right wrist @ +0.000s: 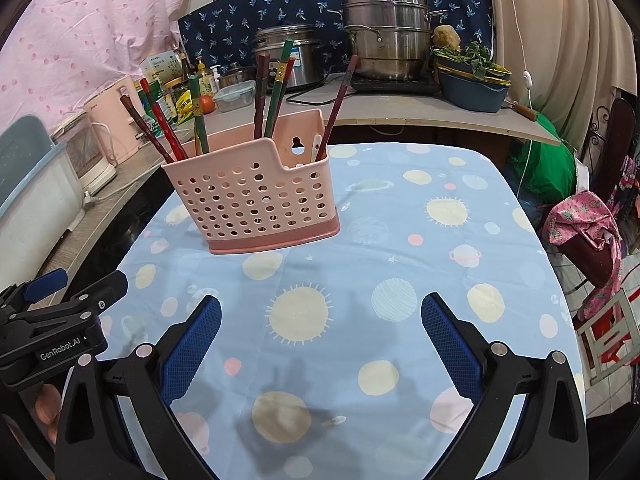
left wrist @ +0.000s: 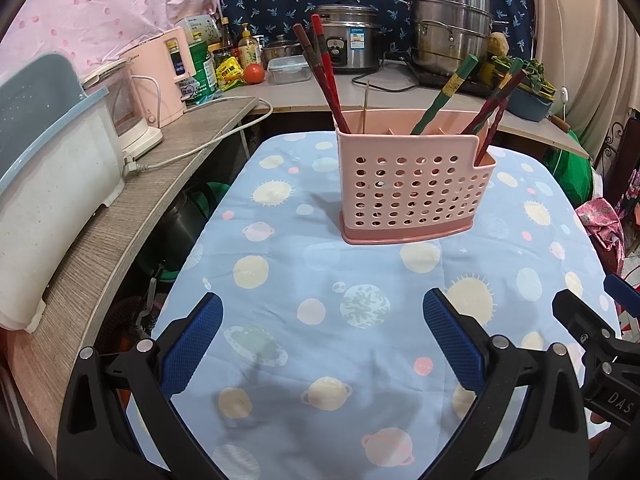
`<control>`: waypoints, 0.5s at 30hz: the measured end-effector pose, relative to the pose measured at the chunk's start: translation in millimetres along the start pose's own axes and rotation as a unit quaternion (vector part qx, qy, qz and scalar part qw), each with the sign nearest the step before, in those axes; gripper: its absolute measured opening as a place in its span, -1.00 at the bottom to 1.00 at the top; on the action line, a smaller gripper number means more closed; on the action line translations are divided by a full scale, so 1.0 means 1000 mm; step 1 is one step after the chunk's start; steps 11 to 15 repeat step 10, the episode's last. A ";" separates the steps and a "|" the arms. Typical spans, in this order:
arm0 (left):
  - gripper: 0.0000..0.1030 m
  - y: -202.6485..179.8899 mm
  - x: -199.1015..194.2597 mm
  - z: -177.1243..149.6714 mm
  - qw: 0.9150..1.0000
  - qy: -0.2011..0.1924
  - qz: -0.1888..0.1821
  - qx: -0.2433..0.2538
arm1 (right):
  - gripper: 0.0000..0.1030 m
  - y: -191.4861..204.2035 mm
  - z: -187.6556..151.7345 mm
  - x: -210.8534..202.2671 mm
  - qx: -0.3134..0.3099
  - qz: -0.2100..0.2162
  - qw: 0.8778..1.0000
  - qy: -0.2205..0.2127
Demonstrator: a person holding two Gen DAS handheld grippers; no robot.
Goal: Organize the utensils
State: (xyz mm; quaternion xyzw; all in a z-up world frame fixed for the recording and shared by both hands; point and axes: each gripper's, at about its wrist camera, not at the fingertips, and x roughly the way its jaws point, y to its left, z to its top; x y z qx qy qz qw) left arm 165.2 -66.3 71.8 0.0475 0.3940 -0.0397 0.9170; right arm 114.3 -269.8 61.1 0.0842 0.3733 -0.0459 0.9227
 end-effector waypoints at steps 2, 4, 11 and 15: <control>0.86 0.000 0.001 0.000 1.000 0.001 0.001 0.001 | 0.88 -0.001 0.000 0.000 0.000 0.000 1.000 0.000; 0.86 0.000 0.001 0.001 1.000 0.002 0.001 0.001 | 0.88 -0.001 0.000 0.000 0.001 0.000 1.000 0.000; 0.86 0.001 0.000 0.001 1.000 -0.005 0.003 0.000 | 0.88 -0.001 0.000 0.002 0.001 0.001 1.000 0.002; 0.86 0.001 0.000 0.001 1.000 -0.005 0.003 0.000 | 0.88 -0.001 0.000 0.002 0.001 0.001 1.000 0.002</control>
